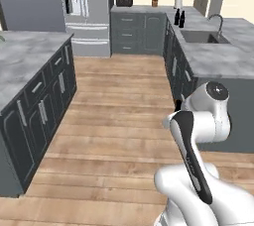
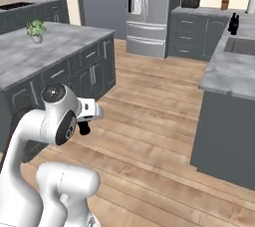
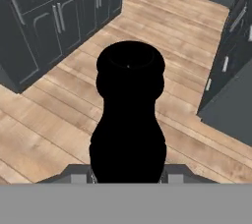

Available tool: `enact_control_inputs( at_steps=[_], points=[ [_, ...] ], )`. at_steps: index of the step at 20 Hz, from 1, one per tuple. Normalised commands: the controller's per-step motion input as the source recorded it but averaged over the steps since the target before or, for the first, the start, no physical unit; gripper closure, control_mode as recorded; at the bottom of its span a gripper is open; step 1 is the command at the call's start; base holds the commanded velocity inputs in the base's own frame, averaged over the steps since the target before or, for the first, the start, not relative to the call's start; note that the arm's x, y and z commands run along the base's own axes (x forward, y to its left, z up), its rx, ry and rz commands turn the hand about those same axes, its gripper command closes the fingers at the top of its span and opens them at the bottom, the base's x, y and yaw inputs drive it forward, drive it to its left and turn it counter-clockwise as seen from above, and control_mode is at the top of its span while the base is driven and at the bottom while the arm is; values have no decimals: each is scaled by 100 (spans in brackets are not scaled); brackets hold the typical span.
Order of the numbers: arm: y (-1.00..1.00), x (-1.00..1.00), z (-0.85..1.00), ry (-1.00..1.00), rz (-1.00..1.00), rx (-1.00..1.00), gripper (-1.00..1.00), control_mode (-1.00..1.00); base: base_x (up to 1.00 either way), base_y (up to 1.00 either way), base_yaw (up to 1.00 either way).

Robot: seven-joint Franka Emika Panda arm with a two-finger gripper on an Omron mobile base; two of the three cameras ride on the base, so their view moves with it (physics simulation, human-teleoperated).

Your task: Place the large bottle from the dining counter next to the other large bottle outside the sink, and place the small bottle from the dining counter next to the other small bottle inside the sink.

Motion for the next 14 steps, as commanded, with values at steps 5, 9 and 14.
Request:
enact_control_inputs(
  at_steps=[5,9,14],
  points=[
    [0,0,0,0,0,0,100,100,1,-14,-40],
    [0,0,0,0,0,0,100,100,0,1,0],
    [0,0,0,0,0,0,100,100,0,78,-8]
  ],
)
